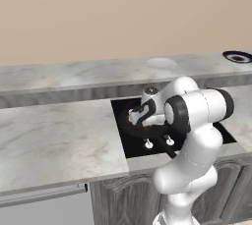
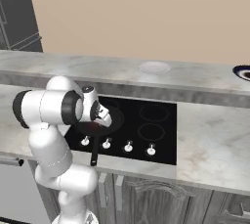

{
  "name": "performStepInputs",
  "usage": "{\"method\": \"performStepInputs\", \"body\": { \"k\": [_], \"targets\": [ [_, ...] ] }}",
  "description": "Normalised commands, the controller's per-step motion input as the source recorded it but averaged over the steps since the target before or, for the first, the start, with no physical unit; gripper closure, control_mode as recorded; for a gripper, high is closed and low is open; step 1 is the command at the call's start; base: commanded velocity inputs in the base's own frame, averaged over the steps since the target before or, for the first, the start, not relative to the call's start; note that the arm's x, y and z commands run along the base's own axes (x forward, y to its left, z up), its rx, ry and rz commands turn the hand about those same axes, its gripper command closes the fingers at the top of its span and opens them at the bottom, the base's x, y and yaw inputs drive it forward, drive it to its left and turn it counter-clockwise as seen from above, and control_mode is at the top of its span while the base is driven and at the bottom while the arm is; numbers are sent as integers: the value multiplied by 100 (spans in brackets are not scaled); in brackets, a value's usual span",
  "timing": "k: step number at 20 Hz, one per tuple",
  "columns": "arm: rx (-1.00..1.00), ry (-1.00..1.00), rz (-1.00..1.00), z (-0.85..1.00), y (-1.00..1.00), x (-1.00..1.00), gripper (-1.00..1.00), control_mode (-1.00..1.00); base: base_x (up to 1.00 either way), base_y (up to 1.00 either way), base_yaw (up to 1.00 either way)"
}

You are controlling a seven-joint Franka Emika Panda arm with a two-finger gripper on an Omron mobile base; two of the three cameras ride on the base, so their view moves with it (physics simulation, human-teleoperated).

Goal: Take the chicken drumsticks from the pan and place one on each plate on the dining counter.

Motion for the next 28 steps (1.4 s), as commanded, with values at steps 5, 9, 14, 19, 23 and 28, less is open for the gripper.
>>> {"method": "performStepInputs", "body": {
  "k": [5, 9, 14, 19, 23, 28],
  "targets": [
    [4, -1, -9, 78, -5, -32, 100, -100, 0, 0, 0],
    [3, 13, -14, 100, -14, -26, 100, -100, 0, 0, 0],
    [3, 5, -16, 100, -22, -59, 100, -100, 0, 0, 0],
    [1, 0, -14, 98, -8, -93, 100, -100, 0, 0, 0],
    [0, -5, -14, 47, 0, -100, 100, -100, 0, 0, 0],
    [0, -13, -13, -7, -2, -98, 100, -100, 0, 0, 0]
  ]
}}
